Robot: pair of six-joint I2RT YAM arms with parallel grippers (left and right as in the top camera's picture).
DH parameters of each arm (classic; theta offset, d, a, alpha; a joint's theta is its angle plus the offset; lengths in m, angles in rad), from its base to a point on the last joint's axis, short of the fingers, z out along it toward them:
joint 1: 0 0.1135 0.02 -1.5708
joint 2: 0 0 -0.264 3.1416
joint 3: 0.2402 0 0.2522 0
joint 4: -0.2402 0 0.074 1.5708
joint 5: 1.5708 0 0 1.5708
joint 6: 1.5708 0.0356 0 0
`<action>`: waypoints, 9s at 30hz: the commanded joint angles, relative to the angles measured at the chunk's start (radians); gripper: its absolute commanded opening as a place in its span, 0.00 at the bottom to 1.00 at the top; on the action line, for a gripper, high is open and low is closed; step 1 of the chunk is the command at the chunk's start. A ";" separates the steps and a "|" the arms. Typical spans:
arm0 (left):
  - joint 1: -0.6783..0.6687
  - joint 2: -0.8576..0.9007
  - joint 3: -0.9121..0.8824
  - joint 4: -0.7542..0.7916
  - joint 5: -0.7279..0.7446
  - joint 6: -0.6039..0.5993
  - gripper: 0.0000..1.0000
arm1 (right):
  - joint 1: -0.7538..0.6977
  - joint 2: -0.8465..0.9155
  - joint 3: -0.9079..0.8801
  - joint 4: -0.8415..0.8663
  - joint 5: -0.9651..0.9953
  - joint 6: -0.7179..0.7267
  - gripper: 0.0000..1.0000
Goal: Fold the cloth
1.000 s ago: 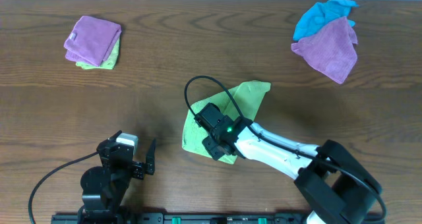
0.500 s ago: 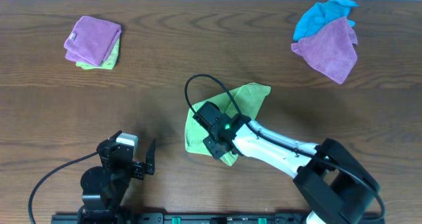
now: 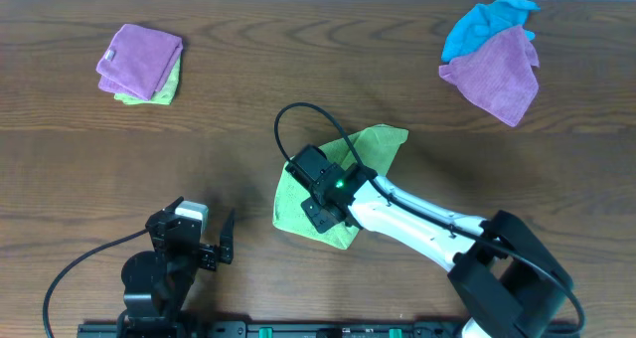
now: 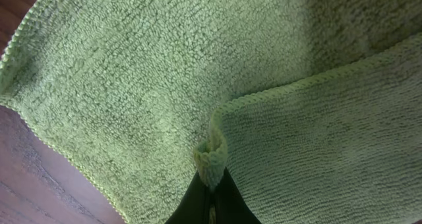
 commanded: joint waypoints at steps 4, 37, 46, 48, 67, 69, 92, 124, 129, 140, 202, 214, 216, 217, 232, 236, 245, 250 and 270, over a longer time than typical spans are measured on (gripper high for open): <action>-0.004 -0.006 -0.020 -0.006 0.000 0.000 0.95 | -0.029 -0.061 0.103 0.003 0.029 0.012 0.01; -0.004 -0.006 -0.020 -0.006 0.000 0.000 0.95 | -0.280 0.036 0.388 0.692 -0.026 0.199 0.01; -0.004 -0.006 -0.020 -0.006 0.000 0.000 0.95 | -0.499 0.015 0.388 0.299 0.010 0.215 0.01; -0.004 -0.006 -0.020 -0.006 0.000 0.000 0.95 | -0.513 0.004 0.388 0.295 0.025 0.198 0.01; -0.004 -0.006 -0.020 -0.006 0.000 0.000 0.95 | -0.518 -0.250 0.539 0.273 0.154 -0.068 0.01; -0.004 -0.006 -0.020 -0.006 0.000 0.000 0.95 | -0.492 -0.249 0.539 0.226 0.084 -0.067 0.01; -0.004 -0.006 -0.020 -0.006 0.000 0.000 0.95 | -0.483 -0.083 0.538 -0.219 -0.113 -0.183 0.99; -0.004 -0.006 -0.020 -0.006 0.000 0.000 0.95 | -0.493 0.355 0.534 -0.404 0.143 -0.229 0.65; -0.004 -0.006 -0.020 -0.006 0.000 0.000 0.95 | -0.493 0.356 0.527 -0.366 0.121 -0.229 0.62; -0.004 -0.006 -0.020 -0.006 0.000 0.000 0.95 | -0.495 0.356 0.466 -0.280 0.157 -0.240 0.27; -0.004 -0.006 -0.020 -0.006 0.000 0.000 0.95 | -0.240 0.331 0.801 -0.571 -0.153 -0.296 0.80; -0.004 -0.006 -0.020 -0.006 0.000 0.000 0.95 | -0.206 0.331 0.530 -0.176 -0.280 -0.267 0.73; -0.004 -0.006 -0.020 -0.006 0.000 0.000 0.95 | -0.193 0.331 0.515 -0.144 -0.280 -0.257 0.69; -0.004 -0.006 -0.020 -0.006 0.000 0.000 0.95 | -0.186 0.331 0.510 -0.129 -0.280 -0.257 0.68; -0.004 -0.006 -0.020 -0.006 0.000 0.000 0.95 | -0.153 0.339 0.462 -0.033 -0.126 -0.201 0.55; -0.004 -0.006 -0.020 -0.006 0.000 0.000 0.95 | -0.153 0.344 0.460 -0.035 -0.122 -0.200 0.41; -0.004 -0.006 -0.020 -0.006 0.000 0.000 0.95 | -0.153 0.347 0.441 -0.030 -0.121 -0.190 0.38; -0.004 -0.006 -0.020 -0.006 0.000 0.000 0.95 | -0.153 0.362 0.440 -0.029 -0.122 -0.182 0.34; -0.004 -0.006 -0.020 -0.006 0.000 0.000 0.96 | -0.154 0.343 0.510 -0.152 -0.118 -0.138 0.56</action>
